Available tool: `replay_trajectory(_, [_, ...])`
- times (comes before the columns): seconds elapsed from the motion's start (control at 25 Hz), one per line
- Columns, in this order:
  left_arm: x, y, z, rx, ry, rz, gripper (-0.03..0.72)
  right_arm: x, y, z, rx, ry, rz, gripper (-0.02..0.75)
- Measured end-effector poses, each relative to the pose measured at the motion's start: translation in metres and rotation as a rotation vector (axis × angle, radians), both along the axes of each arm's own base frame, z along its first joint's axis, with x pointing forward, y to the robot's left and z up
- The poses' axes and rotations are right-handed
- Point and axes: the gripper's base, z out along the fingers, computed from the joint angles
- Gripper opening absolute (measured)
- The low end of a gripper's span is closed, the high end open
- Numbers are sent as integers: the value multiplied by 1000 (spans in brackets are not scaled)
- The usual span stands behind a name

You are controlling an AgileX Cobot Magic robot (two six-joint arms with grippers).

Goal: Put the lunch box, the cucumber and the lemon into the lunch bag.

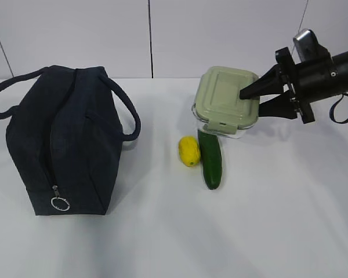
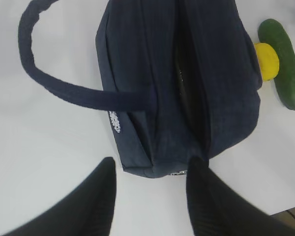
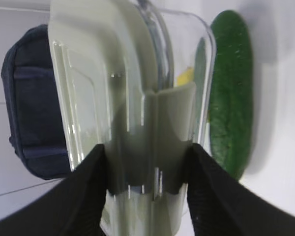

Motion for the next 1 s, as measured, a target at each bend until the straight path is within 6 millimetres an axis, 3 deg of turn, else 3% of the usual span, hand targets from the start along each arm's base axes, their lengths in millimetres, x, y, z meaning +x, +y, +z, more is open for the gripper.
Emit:
replay_trajectory(0.36, [65, -10, -3, 3, 52, -56, 322, 1, 41, 8, 117, -2, 25, 359])
replay_trajectory(0.76, [116, -17, -35, -3, 147, -92, 319, 10, 75, 39, 167, -103, 84, 358])
replay_trajectory(0.88, [124, -18, -46, 0, 177, -94, 267, 10, 90, 49, 183, -131, 115, 359])
replay_trajectory(1.0, [128, -19, -54, -1, 198, -100, 162, 8, 101, 55, 192, -149, 148, 358])
